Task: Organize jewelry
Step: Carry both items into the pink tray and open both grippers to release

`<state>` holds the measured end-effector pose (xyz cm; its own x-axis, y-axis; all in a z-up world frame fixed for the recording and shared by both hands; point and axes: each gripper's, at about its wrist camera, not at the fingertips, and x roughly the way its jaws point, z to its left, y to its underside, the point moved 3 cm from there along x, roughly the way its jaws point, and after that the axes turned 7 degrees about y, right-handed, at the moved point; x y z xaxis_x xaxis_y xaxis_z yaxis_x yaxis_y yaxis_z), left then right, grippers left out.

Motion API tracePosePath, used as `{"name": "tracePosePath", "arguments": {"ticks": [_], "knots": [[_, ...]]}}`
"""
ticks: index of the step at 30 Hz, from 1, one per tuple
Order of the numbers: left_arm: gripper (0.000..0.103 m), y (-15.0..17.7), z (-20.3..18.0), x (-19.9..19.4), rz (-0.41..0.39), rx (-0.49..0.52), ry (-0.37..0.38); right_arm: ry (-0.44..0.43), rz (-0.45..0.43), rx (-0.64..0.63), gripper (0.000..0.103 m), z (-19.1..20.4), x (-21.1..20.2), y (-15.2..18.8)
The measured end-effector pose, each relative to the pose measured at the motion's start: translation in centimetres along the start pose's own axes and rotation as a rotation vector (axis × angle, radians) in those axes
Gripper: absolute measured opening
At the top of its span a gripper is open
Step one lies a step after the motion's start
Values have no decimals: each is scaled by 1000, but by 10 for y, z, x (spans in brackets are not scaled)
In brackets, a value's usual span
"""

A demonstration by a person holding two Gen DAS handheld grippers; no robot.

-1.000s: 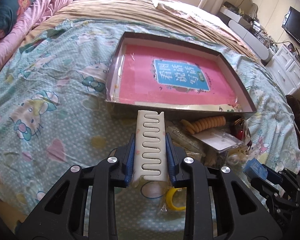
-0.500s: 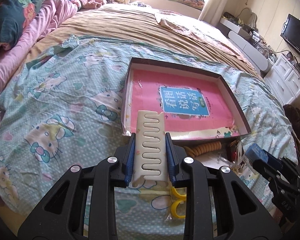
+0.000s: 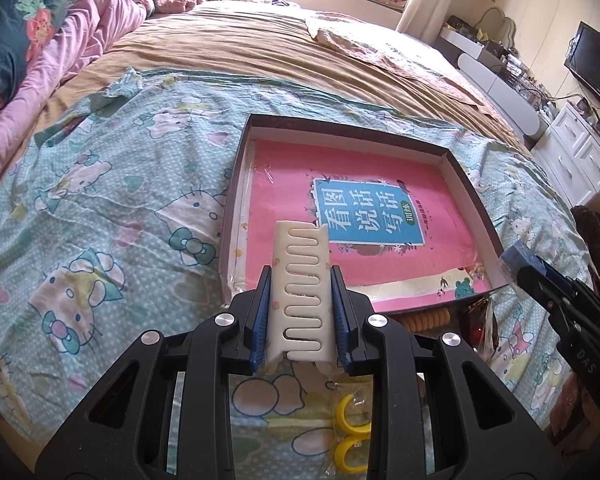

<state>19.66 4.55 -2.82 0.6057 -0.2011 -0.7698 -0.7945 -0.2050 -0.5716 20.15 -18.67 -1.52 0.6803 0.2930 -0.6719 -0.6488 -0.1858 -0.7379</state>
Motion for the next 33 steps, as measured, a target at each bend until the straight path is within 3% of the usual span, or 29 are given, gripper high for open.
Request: {"name": "tracePosePath", "arguments": {"ticks": [23, 33], "knots": [[20, -10, 5, 48, 72, 1, -1, 63, 107, 45, 31, -26, 76, -2], [20, -8, 6, 55, 86, -1, -4, 72, 153, 67, 34, -32, 87, 8]]}}
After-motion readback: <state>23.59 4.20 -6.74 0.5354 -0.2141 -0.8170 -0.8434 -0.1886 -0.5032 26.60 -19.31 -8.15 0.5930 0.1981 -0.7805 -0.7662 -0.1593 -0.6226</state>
